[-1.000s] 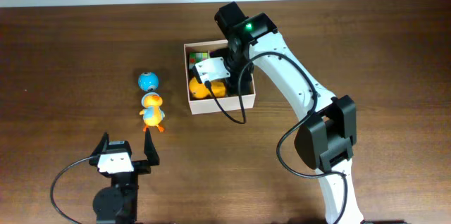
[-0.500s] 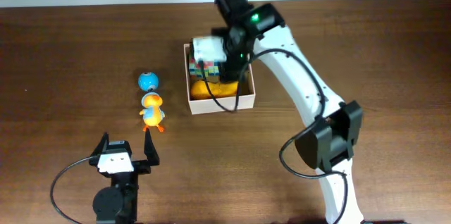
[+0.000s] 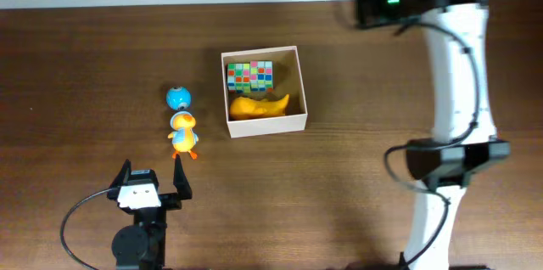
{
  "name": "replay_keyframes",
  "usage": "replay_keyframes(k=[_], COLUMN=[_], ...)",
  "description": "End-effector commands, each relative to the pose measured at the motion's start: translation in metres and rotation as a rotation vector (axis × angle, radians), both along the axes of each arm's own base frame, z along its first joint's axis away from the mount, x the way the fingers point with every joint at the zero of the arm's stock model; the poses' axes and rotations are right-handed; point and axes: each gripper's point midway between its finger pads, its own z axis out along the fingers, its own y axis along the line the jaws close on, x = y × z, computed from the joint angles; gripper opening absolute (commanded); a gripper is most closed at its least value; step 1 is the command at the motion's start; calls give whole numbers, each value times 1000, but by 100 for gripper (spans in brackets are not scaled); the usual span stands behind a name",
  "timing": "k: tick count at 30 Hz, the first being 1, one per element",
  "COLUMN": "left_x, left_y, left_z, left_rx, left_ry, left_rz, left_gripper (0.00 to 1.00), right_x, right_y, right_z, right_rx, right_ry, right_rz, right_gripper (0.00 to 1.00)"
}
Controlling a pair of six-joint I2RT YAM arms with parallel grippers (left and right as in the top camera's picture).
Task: Pack container
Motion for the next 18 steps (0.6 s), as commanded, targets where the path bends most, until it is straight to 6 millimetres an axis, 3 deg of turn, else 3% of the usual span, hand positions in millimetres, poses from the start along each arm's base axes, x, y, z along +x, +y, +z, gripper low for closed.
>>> replay_keyframes(k=[1, 5, 8, 18], left_x=[0, 0, 0, 0], left_y=[0, 0, 0, 0], left_z=[0, 0, 0, 0], left_rx=[13, 12, 13, 13], left_ry=[-4, -4, -4, -4], left_rz=[-2, -2, -2, -2], left_gripper=[99, 99, 99, 99], right_x=[-11, -24, -33, -36], right_y=[-53, -101, -122, -127], right_z=[14, 9, 5, 4], right_rx=[117, 136, 139, 137], right_ry=[5, 41, 65, 75], right_rz=[-239, -373, -426, -437], right_gripper=[99, 99, 99, 99])
